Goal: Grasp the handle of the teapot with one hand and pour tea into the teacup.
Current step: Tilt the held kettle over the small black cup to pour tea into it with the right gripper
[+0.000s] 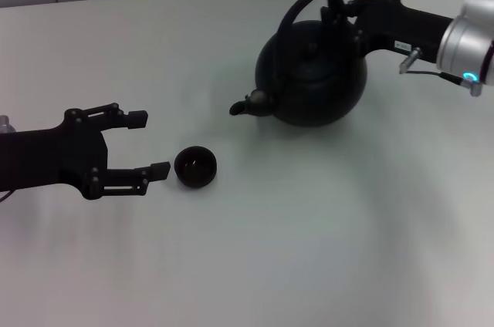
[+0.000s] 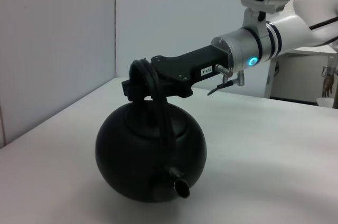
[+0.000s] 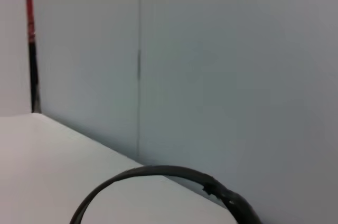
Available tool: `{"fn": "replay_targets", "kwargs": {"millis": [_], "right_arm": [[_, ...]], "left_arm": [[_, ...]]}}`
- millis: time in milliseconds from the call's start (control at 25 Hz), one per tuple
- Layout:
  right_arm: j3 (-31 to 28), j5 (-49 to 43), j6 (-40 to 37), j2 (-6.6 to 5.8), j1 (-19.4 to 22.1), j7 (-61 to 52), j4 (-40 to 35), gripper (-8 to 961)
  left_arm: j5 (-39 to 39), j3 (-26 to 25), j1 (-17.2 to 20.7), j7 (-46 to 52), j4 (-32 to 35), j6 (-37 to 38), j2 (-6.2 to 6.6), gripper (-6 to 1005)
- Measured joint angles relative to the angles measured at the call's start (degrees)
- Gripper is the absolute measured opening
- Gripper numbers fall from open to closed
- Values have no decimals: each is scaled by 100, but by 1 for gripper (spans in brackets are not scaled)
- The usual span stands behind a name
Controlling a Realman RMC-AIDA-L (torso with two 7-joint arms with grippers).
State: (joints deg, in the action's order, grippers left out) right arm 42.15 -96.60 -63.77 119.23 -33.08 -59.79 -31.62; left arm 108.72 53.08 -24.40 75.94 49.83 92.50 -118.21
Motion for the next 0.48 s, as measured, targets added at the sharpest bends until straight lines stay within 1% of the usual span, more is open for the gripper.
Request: {"fn": "replay_targets", "kwargs": {"millis": [120,480], "right_arm": [[187,2,19,3,-102,-2,-72,97],[460,-42,42,-12,-262,-3,-223,98]], "left_arm": [[0,0,1,0,0,-5,0,863],[0,0,2,0,-65,-33,0,863]]}}
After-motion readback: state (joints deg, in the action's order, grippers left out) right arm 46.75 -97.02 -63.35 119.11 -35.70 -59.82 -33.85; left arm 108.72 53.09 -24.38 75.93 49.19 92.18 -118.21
